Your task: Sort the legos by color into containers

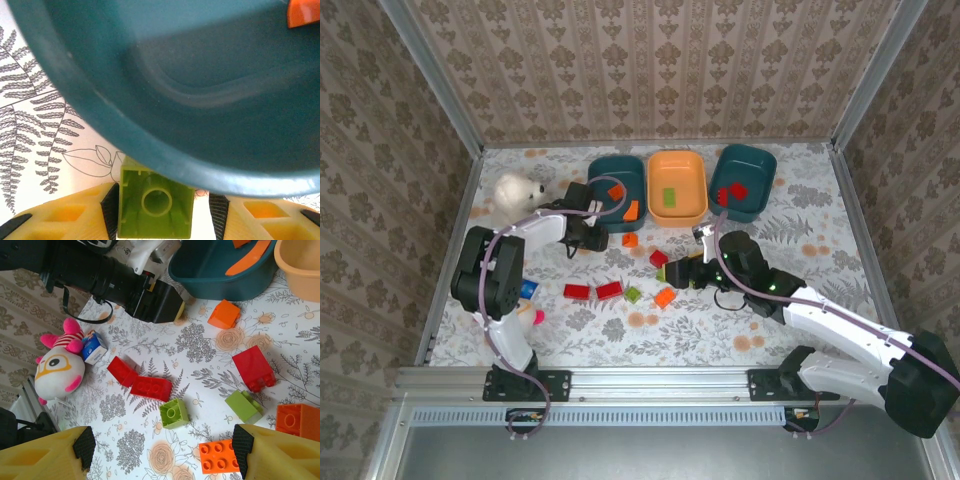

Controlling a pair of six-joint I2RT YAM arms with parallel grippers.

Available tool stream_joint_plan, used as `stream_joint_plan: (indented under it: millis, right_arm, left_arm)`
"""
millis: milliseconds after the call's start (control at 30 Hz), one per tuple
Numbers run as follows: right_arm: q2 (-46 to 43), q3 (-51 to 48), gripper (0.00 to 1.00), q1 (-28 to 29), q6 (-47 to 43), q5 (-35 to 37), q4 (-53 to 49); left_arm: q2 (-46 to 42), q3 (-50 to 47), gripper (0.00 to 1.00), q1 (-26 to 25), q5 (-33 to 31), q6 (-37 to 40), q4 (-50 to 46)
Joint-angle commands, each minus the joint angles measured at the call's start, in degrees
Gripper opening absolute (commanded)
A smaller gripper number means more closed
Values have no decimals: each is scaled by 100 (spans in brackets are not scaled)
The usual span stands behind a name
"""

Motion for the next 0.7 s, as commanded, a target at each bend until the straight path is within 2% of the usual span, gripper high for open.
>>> stream_joint_plan:
  millis: [0, 100, 267, 367, 500, 567, 667]
  right_arm:
    - [76, 213, 76, 21, 51, 132, -139]
    - [133, 247, 76, 21, 45, 119, -135]
    - [198, 336, 76, 8, 15, 106, -137]
    - [114, 450, 76, 4, -63, 185, -278]
    - [-267, 722, 76, -98, -236, 787, -719]
    - [-468, 855, 77, -231, -266, 1216, -904]
    - [-602, 958, 78, -436, -233, 1638, -970]
  left_arm:
    - [119, 126, 51, -10, -32, 71, -4]
    - [127, 105, 46, -37, -146, 78, -22]
    - [-10, -8, 34, -118, -427, 3, -37]
    - [-317, -105, 32, -197, -623, -141, -240]
    - [-1125, -240, 32, -367, -667, -456, -849]
    - [-1545, -127, 32, -744, -642, -566, -1247]
    - [-1726, 363, 32, -972, -261, -782, -1522]
